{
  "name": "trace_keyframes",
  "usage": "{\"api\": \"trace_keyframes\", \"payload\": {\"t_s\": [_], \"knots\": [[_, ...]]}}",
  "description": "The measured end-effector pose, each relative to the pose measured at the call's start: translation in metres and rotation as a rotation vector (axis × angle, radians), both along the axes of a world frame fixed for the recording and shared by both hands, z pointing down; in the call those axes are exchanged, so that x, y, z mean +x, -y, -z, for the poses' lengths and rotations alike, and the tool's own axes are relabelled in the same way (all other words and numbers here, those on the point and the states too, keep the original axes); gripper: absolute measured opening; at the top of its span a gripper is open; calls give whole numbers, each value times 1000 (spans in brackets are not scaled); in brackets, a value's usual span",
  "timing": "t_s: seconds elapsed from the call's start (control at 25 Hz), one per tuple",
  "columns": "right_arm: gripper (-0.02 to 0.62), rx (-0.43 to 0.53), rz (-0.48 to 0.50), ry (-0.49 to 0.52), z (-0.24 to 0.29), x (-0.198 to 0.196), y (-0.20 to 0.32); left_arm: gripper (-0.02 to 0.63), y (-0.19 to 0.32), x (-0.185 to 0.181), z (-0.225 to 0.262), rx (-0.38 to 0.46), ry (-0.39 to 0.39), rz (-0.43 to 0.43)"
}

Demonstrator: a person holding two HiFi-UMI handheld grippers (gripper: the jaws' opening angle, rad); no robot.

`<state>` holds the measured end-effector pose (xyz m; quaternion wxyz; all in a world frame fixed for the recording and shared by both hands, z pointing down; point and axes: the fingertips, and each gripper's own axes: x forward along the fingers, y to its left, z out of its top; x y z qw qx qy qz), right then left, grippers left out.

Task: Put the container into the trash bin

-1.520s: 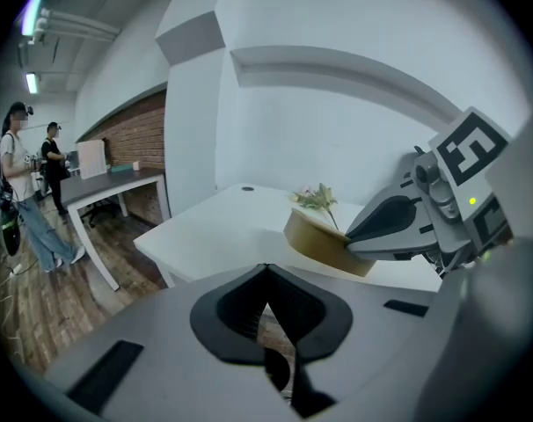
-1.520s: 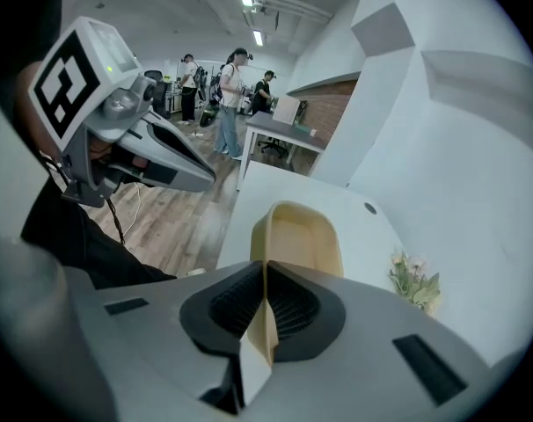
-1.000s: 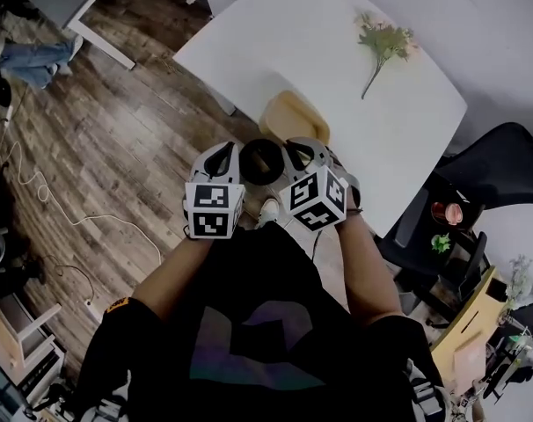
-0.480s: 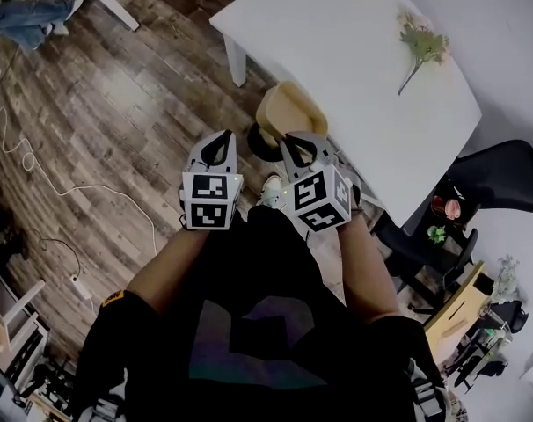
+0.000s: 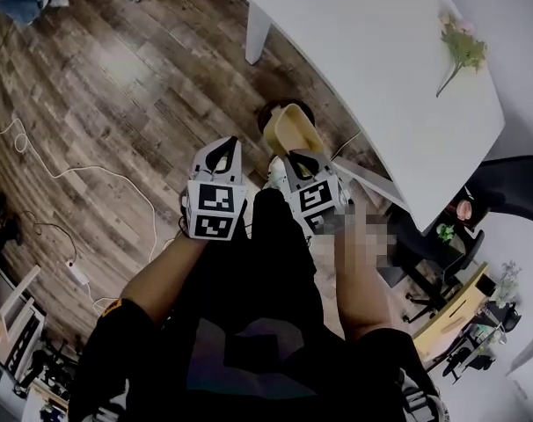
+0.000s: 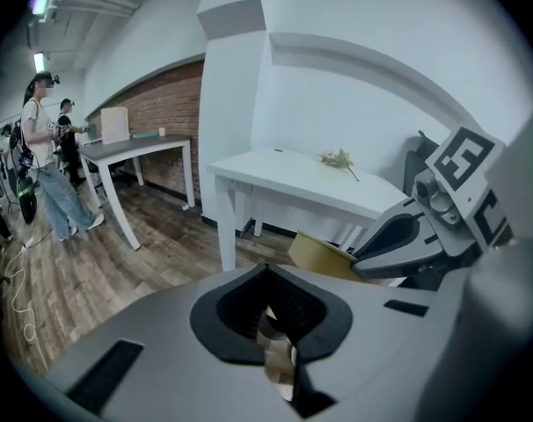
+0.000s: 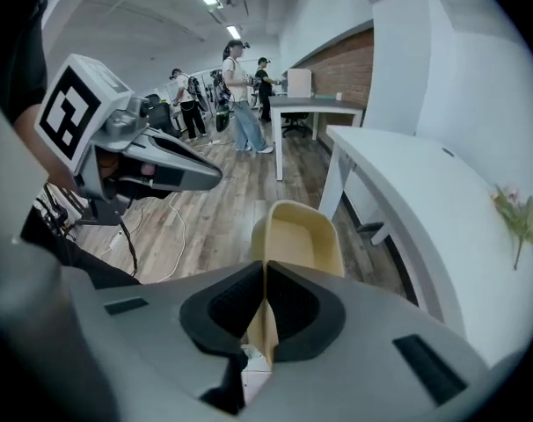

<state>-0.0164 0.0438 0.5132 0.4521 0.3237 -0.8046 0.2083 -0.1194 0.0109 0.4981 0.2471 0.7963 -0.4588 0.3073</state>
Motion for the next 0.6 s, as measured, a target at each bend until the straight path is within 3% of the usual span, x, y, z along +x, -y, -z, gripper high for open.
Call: {"api": "trace_keyframes", "payload": {"t_s": [0.28, 0.6], "knots": [[29, -118, -71, 1, -102, 23, -1, 8, -10, 15, -88, -78, 34, -10], [29, -185, -147, 7, -199, 59, 9, 8, -15, 53, -175, -146, 42, -40]]}}
